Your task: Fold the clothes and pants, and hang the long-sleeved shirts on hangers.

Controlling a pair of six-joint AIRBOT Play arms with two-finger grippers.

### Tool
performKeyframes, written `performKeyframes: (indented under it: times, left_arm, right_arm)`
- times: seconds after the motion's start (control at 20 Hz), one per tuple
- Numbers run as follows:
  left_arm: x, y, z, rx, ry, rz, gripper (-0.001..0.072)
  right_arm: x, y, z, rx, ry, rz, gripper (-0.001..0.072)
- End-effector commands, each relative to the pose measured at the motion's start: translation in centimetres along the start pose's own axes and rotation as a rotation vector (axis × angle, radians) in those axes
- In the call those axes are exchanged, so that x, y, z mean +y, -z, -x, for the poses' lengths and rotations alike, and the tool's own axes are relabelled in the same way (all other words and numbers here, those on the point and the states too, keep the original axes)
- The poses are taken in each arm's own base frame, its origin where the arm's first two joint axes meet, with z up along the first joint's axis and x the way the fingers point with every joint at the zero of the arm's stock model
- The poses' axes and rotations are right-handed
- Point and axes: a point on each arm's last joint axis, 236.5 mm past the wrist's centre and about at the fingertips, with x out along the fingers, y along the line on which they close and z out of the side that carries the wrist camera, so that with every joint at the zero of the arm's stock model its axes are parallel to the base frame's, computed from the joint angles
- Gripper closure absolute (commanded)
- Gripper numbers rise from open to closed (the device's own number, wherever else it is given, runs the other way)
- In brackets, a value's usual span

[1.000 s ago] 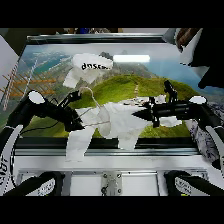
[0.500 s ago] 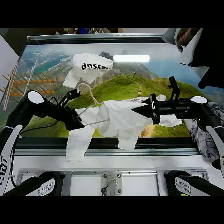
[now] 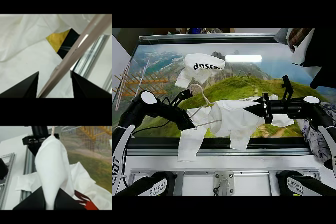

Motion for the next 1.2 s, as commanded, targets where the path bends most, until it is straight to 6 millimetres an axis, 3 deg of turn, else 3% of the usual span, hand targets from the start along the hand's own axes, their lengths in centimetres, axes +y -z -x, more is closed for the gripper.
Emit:
performKeyframes:
  times: [0.0,0.35,0.55,0.85,1.05,1.15]
  left_arm:
    - [-0.3,-0.1,-0.1,0.003,0.006,-0.001,0.0302]
    - [-0.2,0.0,0.0,0.001,0.007,0.032,0.0302]
    - [-1.3,-0.4,-0.7,0.02,0.027,-0.005,0.0302]
    - [-1.5,-1.2,-1.3,0.015,0.008,-0.029,0.0302]
    - [0.1,-0.8,0.0,-0.015,-0.023,0.045,0.0302]
    - [1.5,-1.3,2.5,-0.071,-0.083,0.084,0.0302]
  right_arm:
    - [0.0,-0.1,0.0,-0.002,0.003,0.001,0.069]
    - [-0.1,-0.1,0.0,-0.001,0.006,0.001,0.069]
    - [-0.1,-0.2,0.0,-0.005,0.005,-0.003,0.069]
    - [-0.6,-2.7,0.1,-0.114,0.023,-0.022,0.0691]
    - [-0.6,-2.9,0.2,-0.12,0.026,-0.023,0.0691]
    - [-0.7,-2.9,0.2,-0.12,0.028,-0.028,0.0691]
